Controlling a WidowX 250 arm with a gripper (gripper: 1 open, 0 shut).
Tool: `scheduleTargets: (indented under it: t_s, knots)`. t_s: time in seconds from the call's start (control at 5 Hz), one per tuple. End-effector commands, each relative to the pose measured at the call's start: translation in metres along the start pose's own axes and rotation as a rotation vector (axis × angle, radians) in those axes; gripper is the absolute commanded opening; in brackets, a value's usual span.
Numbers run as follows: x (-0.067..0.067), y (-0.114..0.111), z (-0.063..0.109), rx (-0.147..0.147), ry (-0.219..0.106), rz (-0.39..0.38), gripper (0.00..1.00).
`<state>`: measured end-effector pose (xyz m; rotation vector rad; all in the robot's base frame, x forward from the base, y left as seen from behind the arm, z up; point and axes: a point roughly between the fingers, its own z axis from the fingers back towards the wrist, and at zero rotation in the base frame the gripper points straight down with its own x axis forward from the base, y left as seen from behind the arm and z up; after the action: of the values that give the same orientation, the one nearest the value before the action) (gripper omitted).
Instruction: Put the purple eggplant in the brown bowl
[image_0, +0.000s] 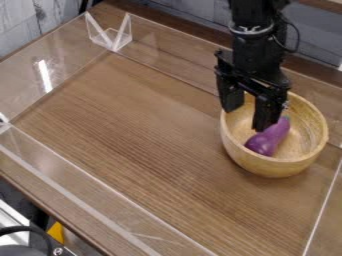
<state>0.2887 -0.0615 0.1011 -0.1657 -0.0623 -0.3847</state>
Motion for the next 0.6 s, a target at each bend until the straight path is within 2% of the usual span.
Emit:
scheduleTargets:
  t_s: [0.0,0.2,0.4]
  knots:
    - [0.0114,-0.0047,0.0118,0.021,-0.058,0.001,1.0]
    - [0.0187,-0.0094,0.0074,0.025,-0.062,0.01,1.0]
    - [0.0184,-0.0061,0.0079,0.037,-0.073,0.066,1.0]
